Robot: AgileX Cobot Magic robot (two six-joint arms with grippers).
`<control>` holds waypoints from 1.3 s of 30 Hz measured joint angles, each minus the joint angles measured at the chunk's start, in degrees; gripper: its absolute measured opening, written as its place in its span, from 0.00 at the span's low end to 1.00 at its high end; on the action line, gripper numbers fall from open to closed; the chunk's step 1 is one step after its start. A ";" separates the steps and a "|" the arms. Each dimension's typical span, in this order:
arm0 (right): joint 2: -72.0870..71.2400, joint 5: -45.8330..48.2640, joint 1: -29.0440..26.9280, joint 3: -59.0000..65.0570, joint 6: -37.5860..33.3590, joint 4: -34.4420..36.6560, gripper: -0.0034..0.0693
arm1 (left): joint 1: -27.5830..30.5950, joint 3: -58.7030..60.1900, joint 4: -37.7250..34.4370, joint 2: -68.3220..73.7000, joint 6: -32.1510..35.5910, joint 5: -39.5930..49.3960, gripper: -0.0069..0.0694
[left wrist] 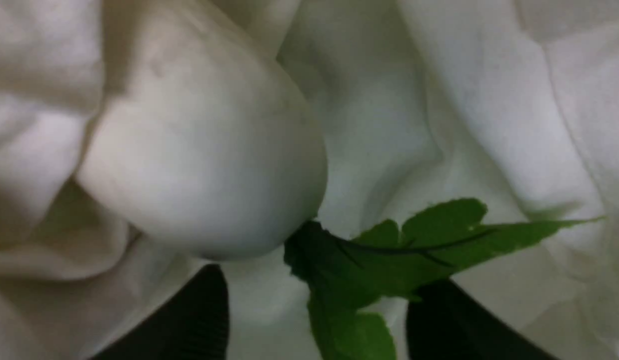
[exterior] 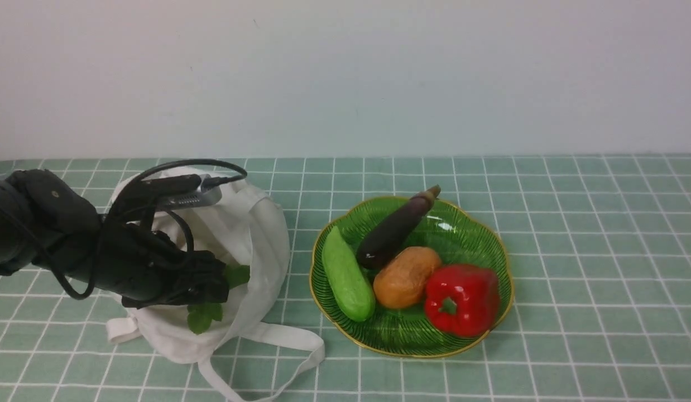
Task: Take vegetables from cloth bag on blue coffee tablecloth place on plate.
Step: 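Reach the gripper into the cloth bag toward the vegetables inside, then take the vegetable out of the bag and place it on the dish with the left gripper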
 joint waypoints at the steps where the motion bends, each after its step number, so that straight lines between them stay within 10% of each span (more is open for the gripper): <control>1: 0.00 0.00 0.00 0.00 0.00 0.00 0.03 | 0.00 0.00 -0.72 0.37 0.80 -0.02 0.55; 9: 0.00 0.00 0.00 0.00 0.00 0.00 0.03 | 0.00 -0.04 -2.16 0.32 1.84 3.99 0.10; 28: 0.00 0.00 0.00 0.00 0.00 0.00 0.03 | 0.00 -0.04 6.75 -25.74 -10.15 18.74 0.08; 39: 0.00 0.00 0.00 0.00 0.00 0.00 0.03 | -0.21 -0.04 -17.25 -33.47 3.35 20.62 0.08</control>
